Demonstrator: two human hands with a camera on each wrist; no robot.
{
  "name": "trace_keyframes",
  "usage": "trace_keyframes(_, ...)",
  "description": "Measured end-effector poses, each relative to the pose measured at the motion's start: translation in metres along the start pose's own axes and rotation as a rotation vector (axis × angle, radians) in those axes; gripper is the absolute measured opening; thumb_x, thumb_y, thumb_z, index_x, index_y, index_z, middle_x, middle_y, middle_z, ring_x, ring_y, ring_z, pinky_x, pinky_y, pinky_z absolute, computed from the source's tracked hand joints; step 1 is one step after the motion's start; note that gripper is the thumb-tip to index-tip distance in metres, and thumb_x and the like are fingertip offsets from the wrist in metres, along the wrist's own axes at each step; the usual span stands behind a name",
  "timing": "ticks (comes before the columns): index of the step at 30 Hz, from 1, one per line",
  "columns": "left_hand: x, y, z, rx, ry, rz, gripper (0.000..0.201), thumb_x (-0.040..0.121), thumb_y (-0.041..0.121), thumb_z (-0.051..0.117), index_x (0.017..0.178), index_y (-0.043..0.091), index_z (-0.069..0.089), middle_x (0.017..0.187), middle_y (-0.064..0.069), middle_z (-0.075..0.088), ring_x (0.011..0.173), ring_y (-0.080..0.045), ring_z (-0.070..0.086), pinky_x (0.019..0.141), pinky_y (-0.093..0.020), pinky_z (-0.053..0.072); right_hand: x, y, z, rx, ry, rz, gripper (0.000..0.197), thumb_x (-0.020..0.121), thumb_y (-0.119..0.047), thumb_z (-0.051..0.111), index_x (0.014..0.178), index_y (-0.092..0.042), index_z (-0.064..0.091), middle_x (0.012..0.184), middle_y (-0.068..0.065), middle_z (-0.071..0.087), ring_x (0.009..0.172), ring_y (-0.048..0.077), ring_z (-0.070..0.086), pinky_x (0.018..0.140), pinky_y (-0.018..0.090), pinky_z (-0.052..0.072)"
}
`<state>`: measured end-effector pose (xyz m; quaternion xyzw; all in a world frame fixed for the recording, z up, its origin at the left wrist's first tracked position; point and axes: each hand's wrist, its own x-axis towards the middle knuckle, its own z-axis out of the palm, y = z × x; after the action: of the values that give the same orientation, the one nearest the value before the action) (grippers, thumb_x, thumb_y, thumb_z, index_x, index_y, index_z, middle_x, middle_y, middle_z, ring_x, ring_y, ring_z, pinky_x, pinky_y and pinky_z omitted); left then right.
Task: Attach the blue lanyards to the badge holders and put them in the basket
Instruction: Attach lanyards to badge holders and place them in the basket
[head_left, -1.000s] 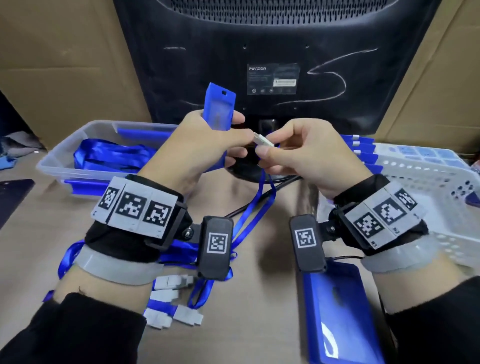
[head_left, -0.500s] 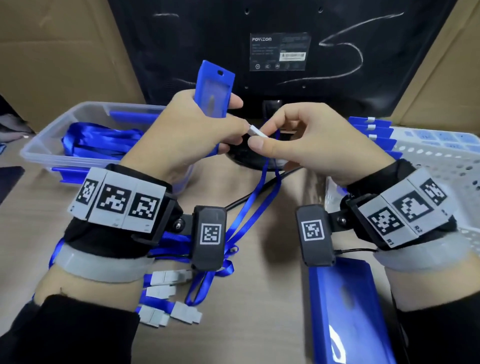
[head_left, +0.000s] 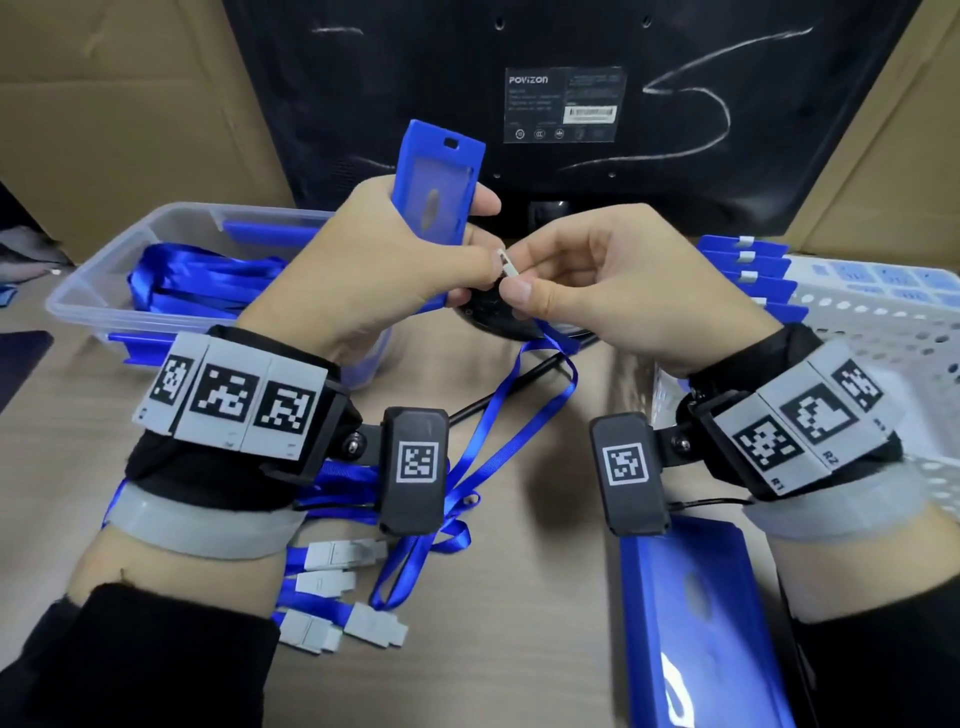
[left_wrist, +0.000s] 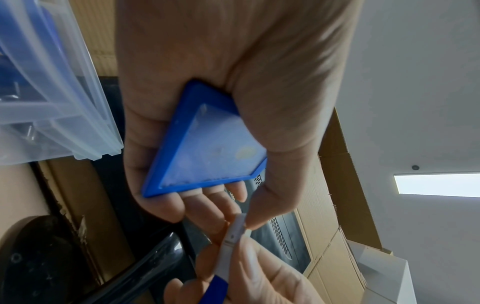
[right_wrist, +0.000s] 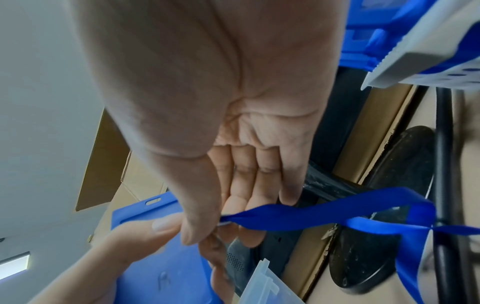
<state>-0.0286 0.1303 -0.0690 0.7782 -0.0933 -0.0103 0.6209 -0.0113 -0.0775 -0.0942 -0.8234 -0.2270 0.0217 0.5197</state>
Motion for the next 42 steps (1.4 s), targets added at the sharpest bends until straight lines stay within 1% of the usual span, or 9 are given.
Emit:
trace_keyframes(13,0.002,-0.003,-0.007,0.149,-0.026,0.010,0.033,0.085,-0.003,0.077,0.115,0.009,0.069,0.089,-0.019,0.076,0.068,-0.024,0.061,0.071,-0.032,0.060,0.000,-0.001,0.000,-0.040,0.087,-0.021,0.015,0.095,-0.020,0.079,0.108,-0.014,0.081,0.098,0.007,0.081,0.094,0.028,0.078,0.091,0.051,0.061)
trace_keyframes(17,0.000,-0.004,-0.003,0.166,-0.160,0.005,0.022,0.086,-0.007,0.073,0.104,0.005,0.075,0.094,-0.029,0.072,0.075,-0.028,0.064,0.079,-0.046,0.059,-0.002,-0.004,0.000,-0.050,0.123,-0.042,0.013,0.094,-0.029,0.079,0.096,-0.016,0.080,0.088,0.008,0.079,0.078,0.023,0.072,0.084,0.051,0.061)
trace_keyframes(22,0.004,-0.010,-0.003,0.081,-0.158,-0.083,0.019,0.103,0.011,0.064,0.121,0.006,0.062,0.097,-0.013,0.080,0.090,-0.029,0.079,0.091,-0.053,0.062,0.001,-0.002,-0.002,0.017,0.224,0.015,0.030,0.101,-0.037,0.070,0.094,-0.007,0.071,0.081,0.003,0.076,0.076,0.020,0.077,0.087,0.050,0.063)
trace_keyframes(25,0.004,-0.012,-0.010,0.107,-0.202,-0.099,0.023,0.104,0.012,0.063,0.126,0.008,0.060,0.103,-0.011,0.081,0.093,-0.028,0.079,0.087,-0.043,0.064,0.000,-0.004,-0.004,0.147,0.300,0.057,0.024,0.104,-0.028,0.065,0.094,-0.006,0.066,0.092,0.013,0.078,0.080,0.024,0.080,0.085,0.044,0.065)
trace_keyframes(28,0.002,-0.010,-0.015,0.239,-0.304,-0.051,0.019,0.095,0.013,0.074,0.114,0.009,0.073,0.102,-0.009,0.081,0.096,-0.027,0.079,0.092,-0.042,0.063,-0.003,-0.005,-0.006,0.227,0.341,0.067,0.018,0.100,-0.016,0.072,0.099,0.001,0.066,0.093,0.026,0.076,0.080,0.026,0.080,0.082,0.040,0.066)
trace_keyframes(31,0.001,-0.008,-0.013,0.375,-0.338,-0.029,0.017,0.091,0.026,0.080,0.100,0.012,0.079,0.093,-0.006,0.081,0.098,-0.024,0.077,0.099,-0.040,0.058,-0.003,-0.005,-0.005,0.235,0.339,0.084,0.022,0.095,-0.011,0.077,0.107,0.003,0.065,0.087,0.019,0.077,0.074,0.021,0.079,0.076,0.033,0.065)
trace_keyframes(36,0.001,-0.007,-0.011,0.359,-0.344,-0.040,0.019,0.090,0.025,0.080,0.097,0.007,0.077,0.085,-0.006,0.081,0.083,-0.012,0.076,0.078,-0.018,0.057,-0.002,-0.007,-0.004,0.087,0.302,0.064,0.022,0.087,-0.024,0.087,0.095,-0.008,0.073,0.077,0.007,0.076,0.071,0.017,0.076,0.075,0.037,0.066)
trace_keyframes(40,0.002,-0.008,-0.011,0.343,-0.346,-0.043,0.019,0.090,0.023,0.080,0.096,0.006,0.076,0.084,-0.008,0.081,0.084,-0.016,0.078,0.080,-0.020,0.059,-0.002,-0.007,-0.004,0.071,0.278,0.065,0.023,0.086,-0.029,0.087,0.091,-0.012,0.074,0.073,0.004,0.075,0.071,0.019,0.076,0.079,0.044,0.066)
trace_keyframes(42,0.001,-0.008,-0.011,0.343,-0.343,-0.043,0.019,0.090,0.022,0.080,0.095,0.005,0.076,0.083,-0.008,0.080,0.083,-0.016,0.077,0.079,-0.019,0.058,-0.002,-0.009,-0.003,0.099,0.252,0.069,0.016,0.089,-0.025,0.084,0.090,-0.013,0.074,0.072,0.003,0.075,0.070,0.018,0.075,0.076,0.039,0.066)
